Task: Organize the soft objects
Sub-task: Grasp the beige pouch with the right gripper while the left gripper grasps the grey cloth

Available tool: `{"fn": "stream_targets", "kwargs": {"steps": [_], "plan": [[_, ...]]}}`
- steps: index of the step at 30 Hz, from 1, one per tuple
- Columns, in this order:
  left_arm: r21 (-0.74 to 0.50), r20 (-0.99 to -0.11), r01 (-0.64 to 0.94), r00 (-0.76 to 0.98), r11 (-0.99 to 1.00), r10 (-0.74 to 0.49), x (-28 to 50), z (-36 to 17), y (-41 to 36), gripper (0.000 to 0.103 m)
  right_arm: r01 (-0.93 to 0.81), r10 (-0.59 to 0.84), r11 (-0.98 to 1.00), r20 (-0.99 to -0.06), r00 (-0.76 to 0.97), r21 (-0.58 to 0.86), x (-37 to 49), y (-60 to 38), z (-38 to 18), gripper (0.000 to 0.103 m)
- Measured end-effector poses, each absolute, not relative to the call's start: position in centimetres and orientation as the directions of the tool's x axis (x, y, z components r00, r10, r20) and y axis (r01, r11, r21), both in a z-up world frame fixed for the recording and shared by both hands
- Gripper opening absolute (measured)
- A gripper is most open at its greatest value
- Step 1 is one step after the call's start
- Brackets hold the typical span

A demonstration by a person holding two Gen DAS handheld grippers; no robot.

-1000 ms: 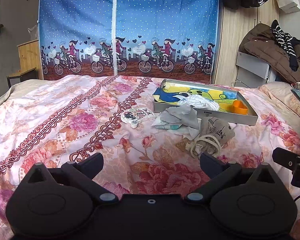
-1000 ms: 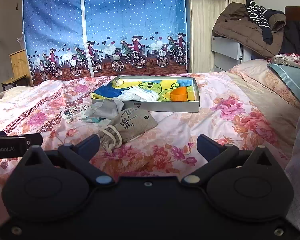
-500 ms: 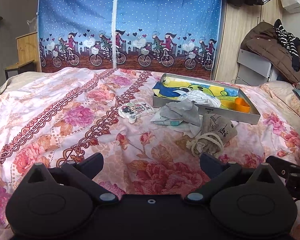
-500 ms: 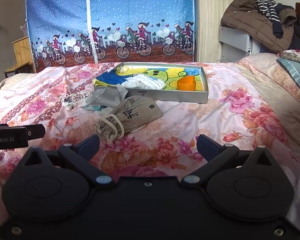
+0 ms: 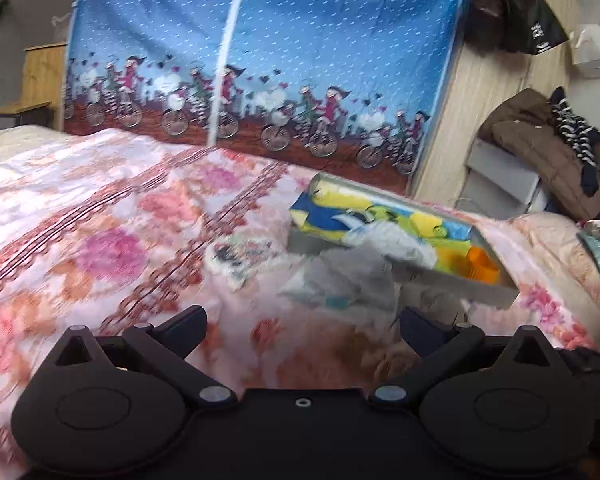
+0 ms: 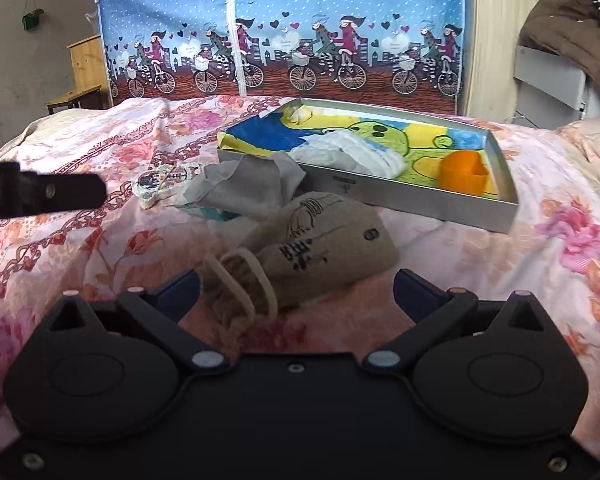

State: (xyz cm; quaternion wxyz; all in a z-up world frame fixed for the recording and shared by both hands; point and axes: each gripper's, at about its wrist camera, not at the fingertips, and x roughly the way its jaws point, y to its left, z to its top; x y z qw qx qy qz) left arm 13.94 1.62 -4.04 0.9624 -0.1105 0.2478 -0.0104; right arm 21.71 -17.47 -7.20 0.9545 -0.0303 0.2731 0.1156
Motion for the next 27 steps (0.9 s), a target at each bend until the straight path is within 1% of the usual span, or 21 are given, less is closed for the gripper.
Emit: {"fn": "stream_targets", "kwargs": {"steps": [3,6,7,10,11,13,14,15,16,20,21,22,23,24,26,27], "plan": [[-0.212,-0.476,0.019,0.871,0.977,-0.12,17.1,-4.2,1.6,0.102,-0.211,0.178,0.977,-0.522,0.834,-0.004,23.2,-16.8,-7.8,0.103],[-0.244,-0.489,0.045,0.857,0.969,-0.163,20.3,-4.9,1.4,0.102,-0.2,0.173,0.98,-0.525,0.833,0.004,24.5,-16.5,-8.4,0.102],[-0.254,-0.496,0.055,0.85,0.966,-0.178,21.2,-5.2,1.2,0.102,-0.204,0.184,0.979,-0.529,0.829,0.021,24.6,-16.5,-8.6,0.1],[-0.269,-0.508,0.097,0.831,0.958,-0.227,23.7,-6.2,0.4,0.1,-0.228,0.227,0.971,-0.536,0.813,0.066,24.6,-16.9,-9.1,0.089],[-0.262,-0.509,0.118,0.826,0.958,-0.241,24.4,-6.6,-0.1,0.098,-0.238,0.244,0.968,-0.529,0.813,0.08,24.1,-17.0,-9.2,0.082],[-0.237,-0.506,0.145,0.825,0.961,-0.25,25.2,-7.3,-0.8,0.092,-0.251,0.263,0.963,-0.527,0.808,0.095,23.9,-17.1,-9.4,0.078],[-0.228,-0.506,0.157,0.824,0.961,-0.254,25.5,-7.6,-1.0,0.09,-0.259,0.274,0.96,-0.524,0.806,0.105,23.8,-17.1,-9.4,0.072],[-0.228,-0.508,0.167,0.82,0.959,-0.264,25.7,-8.0,-1.2,0.085,-0.271,0.292,0.955,-0.522,0.801,0.118,23.8,-17.1,-9.4,0.065],[-0.232,-0.515,0.178,0.811,0.956,-0.276,25.9,-8.4,-1.3,0.081,-0.28,0.304,0.952,-0.524,0.796,0.127,23.7,-17.1,-9.3,0.062],[-0.234,-0.534,0.214,0.787,0.948,-0.309,26.4,-9.3,-1.8,0.072,-0.298,0.324,0.945,-0.523,0.788,0.136,23.1,-17.2,-9.3,0.053],[-0.231,-0.529,0.219,0.789,0.948,-0.312,26.5,-9.3,-1.9,0.065,-0.301,0.329,0.943,-0.521,0.787,0.14,23.1,-17.2,-9.3,0.047],[-0.233,-0.528,0.221,0.789,0.947,-0.314,26.6,-9.3,-2.0,0.053,-0.307,0.338,0.94,-0.52,0.785,0.147,23.1,-17.2,-9.3,0.042],[-0.24,-0.529,0.218,0.788,0.946,-0.316,26.6,-9.3,-1.9,0.047,-0.313,0.344,0.938,-0.519,0.783,0.15,23.1,-17.1,-9.3,0.037],[-0.251,-0.531,0.21,0.786,0.945,-0.316,26.7,-9.3,-1.8,0.037,-0.319,0.348,0.936,-0.518,0.782,0.148,23.1,-17.1,-9.2,0.03],[-0.274,-0.535,0.201,0.781,0.94,-0.323,26.8,-9.5,-1.5,0.03,-0.331,0.35,0.934,-0.516,0.782,0.132,22.9,-16.9,-9.1,0.025],[-0.283,-0.54,0.197,0.776,0.938,-0.326,26.8,-9.5,-1.4,0.021,-0.336,0.351,0.933,-0.515,0.782,0.126,22.8,-16.7,-9.0,0.022]]}}
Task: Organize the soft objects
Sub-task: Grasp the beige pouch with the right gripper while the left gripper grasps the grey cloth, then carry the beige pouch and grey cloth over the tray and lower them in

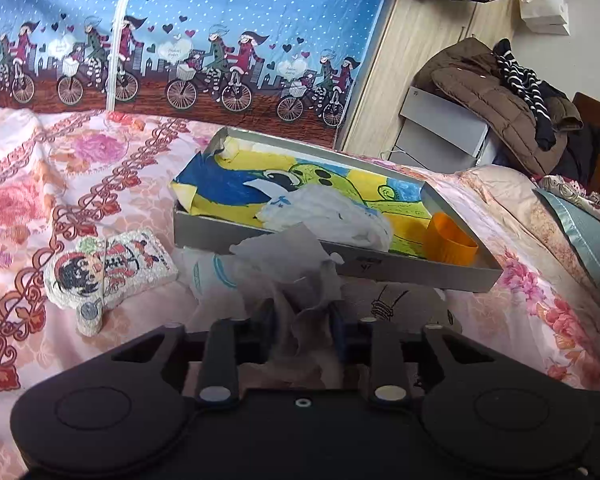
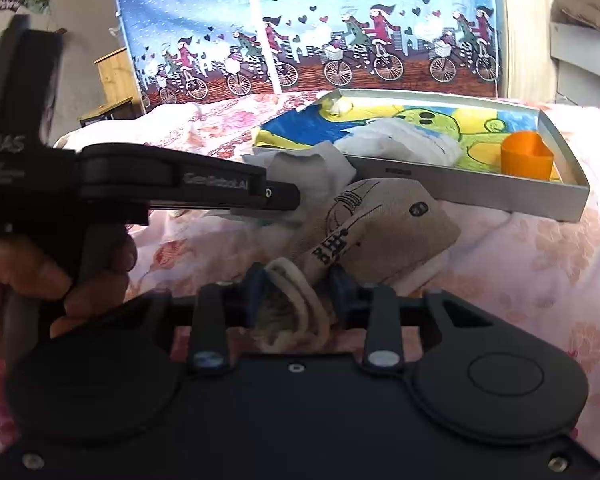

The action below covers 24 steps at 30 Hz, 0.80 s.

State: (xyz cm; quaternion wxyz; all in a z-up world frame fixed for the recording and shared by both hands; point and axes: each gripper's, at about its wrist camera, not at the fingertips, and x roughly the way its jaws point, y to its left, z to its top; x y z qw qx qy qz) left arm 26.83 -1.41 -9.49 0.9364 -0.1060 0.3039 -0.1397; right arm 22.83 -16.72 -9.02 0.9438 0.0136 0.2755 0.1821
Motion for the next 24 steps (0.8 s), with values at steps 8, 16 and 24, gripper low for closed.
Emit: {"fn": "stream_targets", "kwargs": {"steps": [8,16,24], "plan": [[-0.225,-0.51,0.232,0.8,0.946,-0.317,25.2,-9.2,-1.9,0.003,-0.353,0.339,0.933,-0.506,0.793,0.072,22.5,-16.3,-8.3,0.008],[-0.176,-0.453,0.271,0.831,0.946,-0.322,23.7,-8.1,-2.6,0.002,-0.334,0.251,0.938,-0.489,0.835,-0.089,22.1,-16.1,-7.6,0.003],[-0.171,-0.42,0.26,0.853,0.95,-0.309,23.3,-7.5,-2.2,0.002,-0.281,0.176,0.942,-0.44,0.881,-0.186,22.0,-17.0,-6.7,0.002]]}}
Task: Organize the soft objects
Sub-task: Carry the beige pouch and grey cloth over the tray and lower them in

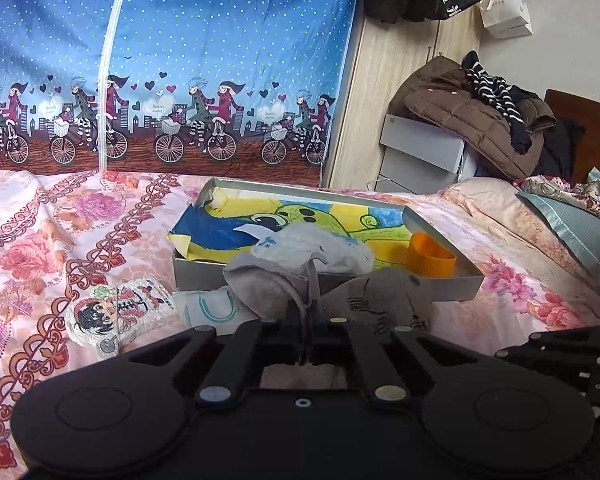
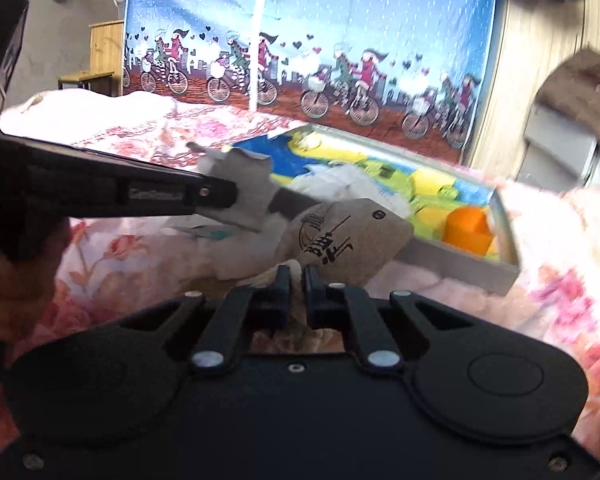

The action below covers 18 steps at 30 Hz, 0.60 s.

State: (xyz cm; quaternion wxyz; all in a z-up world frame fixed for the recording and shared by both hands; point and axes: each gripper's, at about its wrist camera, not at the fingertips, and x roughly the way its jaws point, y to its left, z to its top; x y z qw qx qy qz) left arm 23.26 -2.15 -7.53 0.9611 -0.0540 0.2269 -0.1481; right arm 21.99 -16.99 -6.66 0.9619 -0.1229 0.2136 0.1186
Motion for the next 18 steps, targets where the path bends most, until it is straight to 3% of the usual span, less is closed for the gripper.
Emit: {"fn": "stream_targets", "kwargs": {"steps": [18], "plan": [[-0.13,-0.33,0.295,0.888,0.947,-0.322,21.4,-5.9,-3.4,0.002,-0.208,0.081,0.877,-0.293,0.953,-0.432,20.6,-16.1,-5.0,0.001]]}}
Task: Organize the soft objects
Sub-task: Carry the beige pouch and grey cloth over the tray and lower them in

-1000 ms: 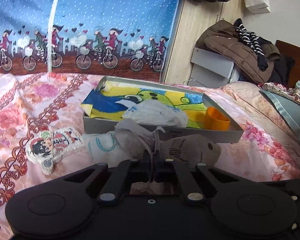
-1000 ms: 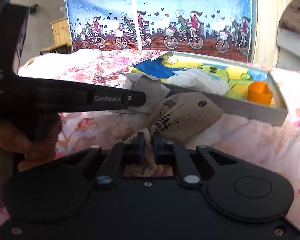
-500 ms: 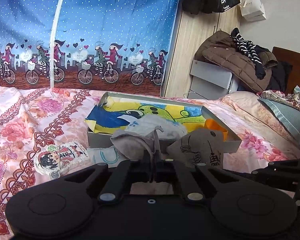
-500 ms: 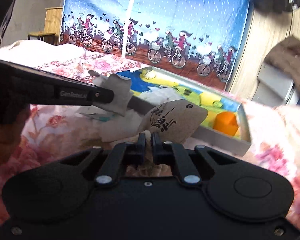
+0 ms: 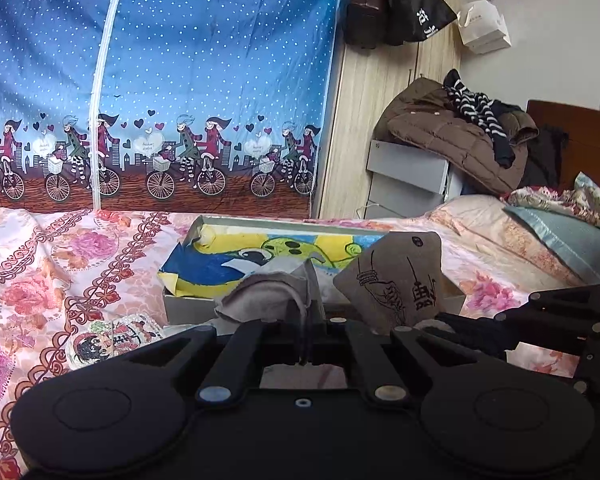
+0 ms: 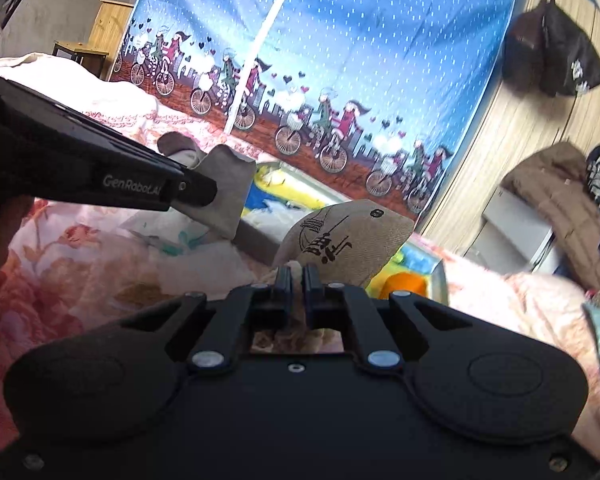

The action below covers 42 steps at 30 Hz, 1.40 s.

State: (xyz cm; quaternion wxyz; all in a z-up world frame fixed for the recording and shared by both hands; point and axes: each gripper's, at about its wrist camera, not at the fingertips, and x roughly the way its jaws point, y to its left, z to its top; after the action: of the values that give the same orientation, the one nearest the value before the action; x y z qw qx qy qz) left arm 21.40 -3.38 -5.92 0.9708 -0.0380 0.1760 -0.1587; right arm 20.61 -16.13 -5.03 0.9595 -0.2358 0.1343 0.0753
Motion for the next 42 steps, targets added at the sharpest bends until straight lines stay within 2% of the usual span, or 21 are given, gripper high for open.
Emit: {"fn": "stream_targets", "kwargs": {"steps": [9,15,21,25,28,36,38,42], "plan": [[-0.054,-0.213,0.303,0.928,0.952,-0.307,20.9,-2.4,-5.6,0.002,-0.116,0.045,0.871,-0.158,0.986,-0.477,21.5,-17.1,-3.0,0.001],[-0.037,-0.165,0.313,0.935,0.949,-0.315,26.1,0.3,-8.0,0.002,-0.042,-0.006,0.875,-0.099,0.995,-0.482,25.2,-19.5,-2.3,0.001],[-0.093,-0.237,0.272,0.928,0.958,-0.286,32.9,-0.9,-10.4,0.002,-0.015,-0.067,0.898,-0.171,0.983,-0.439,30.2,-22.0,-3.7,0.001],[-0.145,-0.324,0.232,0.907,0.962,-0.268,36.5,-3.2,-11.7,0.002,-0.006,-0.094,0.914,-0.225,0.97,-0.406,31.4,-23.3,-5.0,0.002],[-0.191,-0.385,0.203,0.885,0.96,-0.263,37.6,-5.3,-12.2,0.002,-0.009,-0.091,0.921,-0.237,0.967,-0.39,31.8,-23.6,-5.6,0.002],[-0.207,-0.477,0.198,0.835,0.958,-0.275,38.4,-8.4,-11.9,0.003,-0.058,-0.044,0.924,-0.256,0.966,-0.377,34.0,-23.6,-6.9,0.002],[-0.209,-0.506,0.206,0.813,0.956,-0.286,38.7,-8.8,-11.7,0.004,-0.057,-0.042,0.933,-0.266,0.963,-0.355,34.4,-23.9,-6.9,0.002],[-0.24,-0.546,0.178,0.788,0.954,-0.285,39.2,-9.3,-10.8,0.016,-0.044,-0.051,0.939,-0.265,0.963,-0.341,34.5,-24.3,-6.5,0.004]]}}
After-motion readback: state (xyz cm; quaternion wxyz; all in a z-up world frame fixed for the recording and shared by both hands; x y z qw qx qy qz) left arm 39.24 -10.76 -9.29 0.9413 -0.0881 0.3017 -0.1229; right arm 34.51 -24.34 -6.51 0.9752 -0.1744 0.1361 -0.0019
